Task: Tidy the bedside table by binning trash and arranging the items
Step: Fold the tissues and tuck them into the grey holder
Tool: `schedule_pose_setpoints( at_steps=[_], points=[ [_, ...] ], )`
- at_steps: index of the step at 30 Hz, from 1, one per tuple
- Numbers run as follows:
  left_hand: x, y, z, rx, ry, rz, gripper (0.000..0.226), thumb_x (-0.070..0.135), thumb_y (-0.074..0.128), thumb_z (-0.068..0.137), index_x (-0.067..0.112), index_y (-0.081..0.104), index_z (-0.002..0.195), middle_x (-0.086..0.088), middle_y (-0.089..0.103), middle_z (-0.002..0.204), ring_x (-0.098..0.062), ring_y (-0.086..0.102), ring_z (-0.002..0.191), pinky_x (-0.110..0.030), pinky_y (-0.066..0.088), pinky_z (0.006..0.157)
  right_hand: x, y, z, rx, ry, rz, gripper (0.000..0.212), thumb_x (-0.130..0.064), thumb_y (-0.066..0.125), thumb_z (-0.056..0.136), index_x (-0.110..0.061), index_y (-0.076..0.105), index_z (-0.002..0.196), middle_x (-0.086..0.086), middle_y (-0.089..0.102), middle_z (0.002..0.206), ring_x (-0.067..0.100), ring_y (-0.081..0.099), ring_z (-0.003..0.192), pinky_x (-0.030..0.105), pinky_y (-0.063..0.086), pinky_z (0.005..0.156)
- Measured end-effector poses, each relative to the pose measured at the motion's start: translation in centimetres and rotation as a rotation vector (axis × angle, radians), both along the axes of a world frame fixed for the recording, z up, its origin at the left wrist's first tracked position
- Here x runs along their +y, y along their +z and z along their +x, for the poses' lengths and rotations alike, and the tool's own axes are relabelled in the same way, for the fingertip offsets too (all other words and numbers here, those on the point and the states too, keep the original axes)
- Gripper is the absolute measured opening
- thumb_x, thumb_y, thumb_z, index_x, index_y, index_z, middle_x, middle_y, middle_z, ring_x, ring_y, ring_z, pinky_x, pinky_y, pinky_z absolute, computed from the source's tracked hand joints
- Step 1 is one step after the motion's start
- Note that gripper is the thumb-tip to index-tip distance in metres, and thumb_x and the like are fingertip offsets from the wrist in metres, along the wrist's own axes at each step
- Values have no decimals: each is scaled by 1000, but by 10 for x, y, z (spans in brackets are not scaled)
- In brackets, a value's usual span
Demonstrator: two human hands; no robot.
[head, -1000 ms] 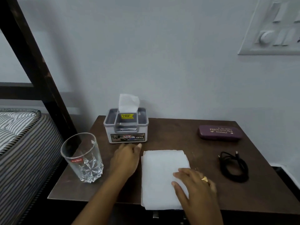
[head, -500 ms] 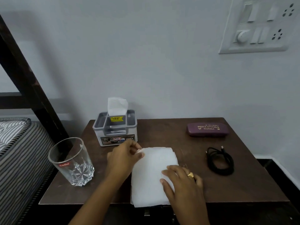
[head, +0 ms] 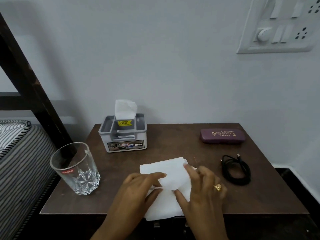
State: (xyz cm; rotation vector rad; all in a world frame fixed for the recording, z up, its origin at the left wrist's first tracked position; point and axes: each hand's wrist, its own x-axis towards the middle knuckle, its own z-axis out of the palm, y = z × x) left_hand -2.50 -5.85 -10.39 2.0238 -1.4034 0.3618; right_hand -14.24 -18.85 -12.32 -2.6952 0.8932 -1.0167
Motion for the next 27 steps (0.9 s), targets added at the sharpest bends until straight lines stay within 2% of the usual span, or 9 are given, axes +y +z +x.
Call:
schedule_pose_setpoints(
  at_steps=[3, 5, 7, 10, 13, 15, 18, 23, 27],
  points=[
    [0, 3, -4, 68, 12, -81, 30, 40, 57, 80, 44, 53, 109, 25, 68, 86, 9, 52, 93, -11, 37, 84, 3, 9, 6, -44, 126, -112, 40, -39, 75, 63, -42, 57, 98, -10, 49, 111, 14, 45, 106, 47, 37, 84],
    [-1, 9, 0, 456, 47, -185, 26, 44, 60, 77, 46, 59, 102, 20, 71, 86, 2, 60, 90, -17, 44, 81, 1, 6, 9, -69, 161, -37, 9, -40, 56, 73, -40, 62, 80, -20, 58, 103, 5, 47, 110, 39, 25, 90],
    [-4, 7, 16, 656, 201, -284, 15, 41, 60, 81, 39, 66, 94, 13, 71, 84, -1, 65, 81, -22, 50, 75, -5, 0, 13, 14, 205, 0, 18, -41, 47, 79, -39, 64, 77, -24, 63, 92, -1, 50, 106, 32, 19, 96],
    [-9, 1, 44, 520, 427, -79, 10, 31, 64, 84, 33, 68, 93, 16, 64, 89, 1, 61, 79, -20, 49, 70, -11, -10, 15, 94, 231, 59, 20, -40, 43, 81, -39, 63, 79, -28, 62, 86, -8, 46, 107, 28, 9, 105],
    [-15, -4, 52, 540, 422, 65, 13, 35, 71, 76, 33, 69, 89, 14, 58, 93, -6, 58, 84, -28, 50, 78, -10, -17, 20, 35, 243, 172, 17, -41, 42, 79, -42, 56, 87, -28, 60, 91, -14, 40, 111, 28, 7, 103],
    [-18, -2, 51, 541, 420, 124, 15, 38, 73, 72, 34, 68, 85, 13, 56, 93, -9, 57, 87, -32, 50, 80, -9, -13, 19, 74, 199, 98, 18, -39, 41, 79, -40, 59, 83, -26, 61, 88, -8, 44, 105, 32, 10, 102],
    [-20, 0, 49, 529, 434, 106, 15, 37, 76, 69, 34, 65, 80, 14, 52, 94, -10, 56, 86, -32, 50, 77, -8, -7, 17, 108, 170, 8, 22, -37, 41, 79, -39, 63, 78, -24, 63, 88, -3, 46, 105, 38, 20, 98],
    [-20, -4, 44, 525, 469, 72, 20, 39, 79, 65, 32, 65, 77, 14, 48, 93, -11, 54, 90, -33, 49, 78, -9, -12, 18, 116, 169, 17, 23, -37, 40, 79, -39, 63, 77, -24, 64, 88, -2, 46, 105, 36, 16, 100],
    [-21, -3, 44, 534, 487, 88, 18, 41, 79, 65, 33, 66, 75, 16, 47, 91, -9, 54, 91, -33, 48, 79, -8, -8, 17, 109, 173, 10, 22, -36, 41, 79, -38, 62, 77, -23, 63, 87, -1, 47, 105, 39, 23, 95]
  ],
)
